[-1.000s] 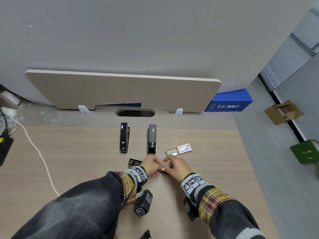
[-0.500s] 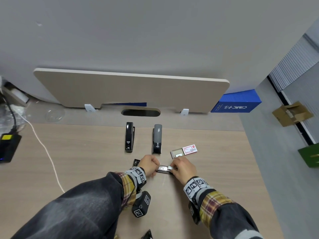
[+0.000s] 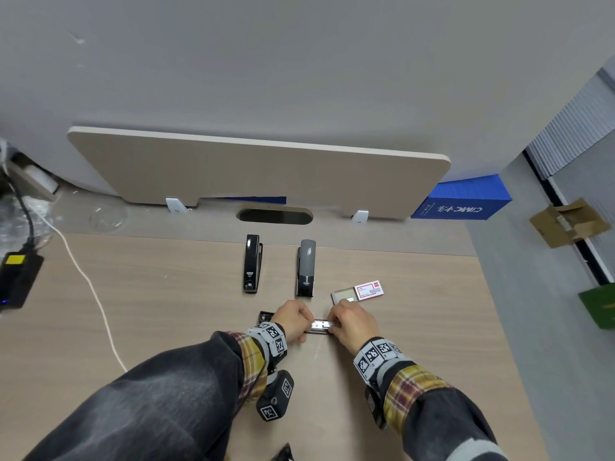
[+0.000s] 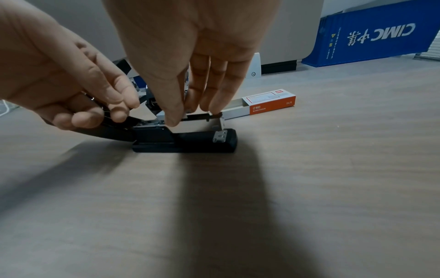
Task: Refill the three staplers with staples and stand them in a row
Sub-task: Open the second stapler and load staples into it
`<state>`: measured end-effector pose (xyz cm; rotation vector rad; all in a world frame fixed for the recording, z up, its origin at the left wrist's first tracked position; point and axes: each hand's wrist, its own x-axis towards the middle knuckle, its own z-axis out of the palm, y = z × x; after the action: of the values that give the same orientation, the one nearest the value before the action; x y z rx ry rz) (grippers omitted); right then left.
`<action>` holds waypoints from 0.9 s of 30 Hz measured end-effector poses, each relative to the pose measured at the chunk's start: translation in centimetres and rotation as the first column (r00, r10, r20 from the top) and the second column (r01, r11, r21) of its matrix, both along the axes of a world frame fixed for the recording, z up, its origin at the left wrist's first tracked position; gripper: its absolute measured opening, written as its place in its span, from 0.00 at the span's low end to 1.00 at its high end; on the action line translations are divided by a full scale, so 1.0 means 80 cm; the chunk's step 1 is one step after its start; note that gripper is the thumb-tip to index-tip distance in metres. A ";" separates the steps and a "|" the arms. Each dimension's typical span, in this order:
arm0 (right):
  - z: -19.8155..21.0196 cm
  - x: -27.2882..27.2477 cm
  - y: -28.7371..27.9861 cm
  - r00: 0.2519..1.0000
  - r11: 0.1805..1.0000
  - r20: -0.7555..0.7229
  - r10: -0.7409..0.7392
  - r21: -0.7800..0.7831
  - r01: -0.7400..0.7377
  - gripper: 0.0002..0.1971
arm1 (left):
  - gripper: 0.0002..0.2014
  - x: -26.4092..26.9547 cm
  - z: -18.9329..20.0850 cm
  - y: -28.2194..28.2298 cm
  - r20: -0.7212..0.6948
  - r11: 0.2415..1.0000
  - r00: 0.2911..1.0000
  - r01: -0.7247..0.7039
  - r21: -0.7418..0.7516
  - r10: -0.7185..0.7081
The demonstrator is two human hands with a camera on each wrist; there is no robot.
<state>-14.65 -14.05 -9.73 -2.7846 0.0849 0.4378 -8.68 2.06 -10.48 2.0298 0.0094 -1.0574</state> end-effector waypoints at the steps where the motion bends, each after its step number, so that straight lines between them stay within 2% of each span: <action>1: 0.000 0.001 0.000 1.000 1.000 0.004 0.006 0.000 -0.006 0.06 | 0.08 0.000 0.000 0.000 0.002 1.000 1.000 0.000 0.004 0.000; 6: -0.001 0.005 0.001 0.999 1.000 -0.044 0.026 0.009 -0.025 0.07 | 0.09 -0.001 0.002 -0.001 0.005 1.000 1.000 -0.001 0.014 0.001; 20: 0.002 0.004 -0.003 0.998 1.000 -0.064 0.013 0.018 -0.012 0.10 | 0.09 0.001 0.002 -0.001 0.000 1.000 1.000 -0.015 0.016 0.015; 23: 0.009 0.000 -0.005 0.999 0.999 -0.032 0.028 0.018 -0.028 0.10 | 0.09 0.000 0.001 -0.002 0.002 1.000 1.000 -0.014 0.021 0.014; 27: 0.013 -0.001 0.003 0.996 0.994 -0.016 0.089 0.067 -0.088 0.17 | 0.09 -0.001 -0.001 -0.003 0.012 1.000 1.000 -0.006 0.013 0.006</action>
<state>-14.74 -13.84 -8.68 -2.7269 -0.0484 0.4804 -8.73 1.78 -10.56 2.0469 0.0160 -1.0444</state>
